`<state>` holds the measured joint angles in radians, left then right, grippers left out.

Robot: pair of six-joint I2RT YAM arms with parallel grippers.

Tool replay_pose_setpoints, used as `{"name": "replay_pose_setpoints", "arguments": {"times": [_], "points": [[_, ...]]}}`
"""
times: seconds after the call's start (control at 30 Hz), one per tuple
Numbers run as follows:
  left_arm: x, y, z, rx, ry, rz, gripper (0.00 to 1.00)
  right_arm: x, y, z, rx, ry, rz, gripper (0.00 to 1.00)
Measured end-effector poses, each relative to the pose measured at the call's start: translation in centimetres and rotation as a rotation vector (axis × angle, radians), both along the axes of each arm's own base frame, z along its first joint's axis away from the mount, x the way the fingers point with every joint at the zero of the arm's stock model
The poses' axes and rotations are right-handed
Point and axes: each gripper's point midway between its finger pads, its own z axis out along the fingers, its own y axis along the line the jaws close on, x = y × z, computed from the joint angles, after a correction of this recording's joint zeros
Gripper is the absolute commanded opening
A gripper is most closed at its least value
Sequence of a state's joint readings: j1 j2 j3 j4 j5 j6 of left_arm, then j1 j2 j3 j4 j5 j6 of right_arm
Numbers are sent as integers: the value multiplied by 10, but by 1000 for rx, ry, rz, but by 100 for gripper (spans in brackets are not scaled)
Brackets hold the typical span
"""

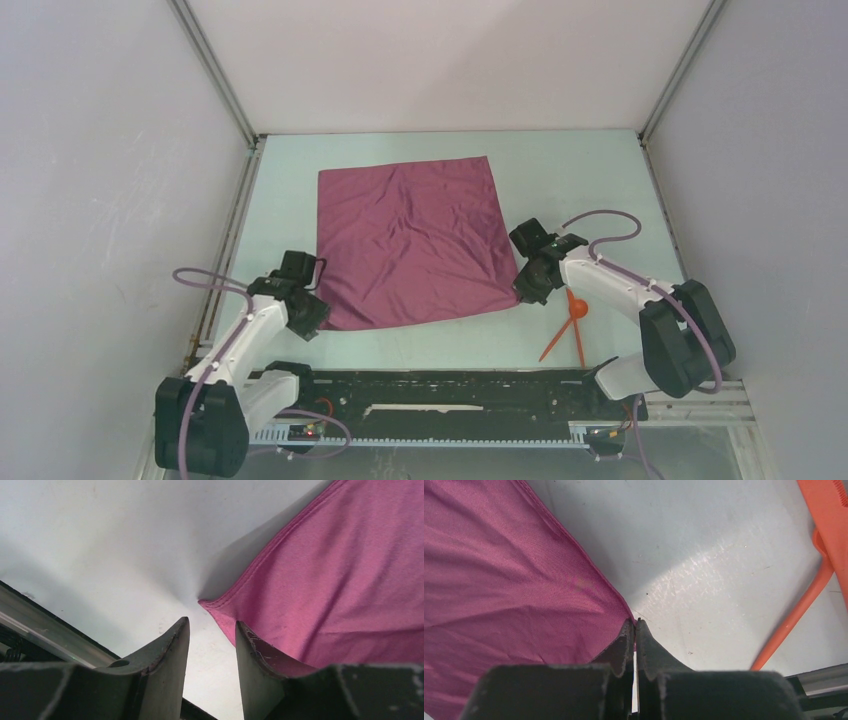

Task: Fold the napkin into a case and place the utensils inside
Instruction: Pick up the flattened napkin from the center of the board.

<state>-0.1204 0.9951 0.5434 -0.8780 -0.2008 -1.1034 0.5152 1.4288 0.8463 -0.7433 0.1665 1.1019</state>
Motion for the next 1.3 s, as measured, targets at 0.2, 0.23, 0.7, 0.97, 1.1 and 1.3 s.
{"name": "replay_pose_setpoints", "arguments": {"times": [0.2, 0.23, 0.7, 0.97, 1.1, 1.3], "points": [[-3, 1, -11, 3, 26, 2, 49, 0, -1, 0, -1, 0, -4, 0], [-2, 1, -12, 3, 28, 1, 49, 0, -1, 0, -1, 0, -4, 0], [6, 3, -21, 8, 17, 4, 47, 0, -1, 0, -1, 1, -4, 0], [8, 4, -14, 9, -16, -7, 58, 0, -1, 0, -1, 1, -3, 0], [6, 5, -5, 8, -52, -7, 62, 0, -1, 0, -1, 1, -3, 0], [0, 5, -5, 6, -32, -8, 61, 0, -1, 0, -1, 2, -3, 0]]}}
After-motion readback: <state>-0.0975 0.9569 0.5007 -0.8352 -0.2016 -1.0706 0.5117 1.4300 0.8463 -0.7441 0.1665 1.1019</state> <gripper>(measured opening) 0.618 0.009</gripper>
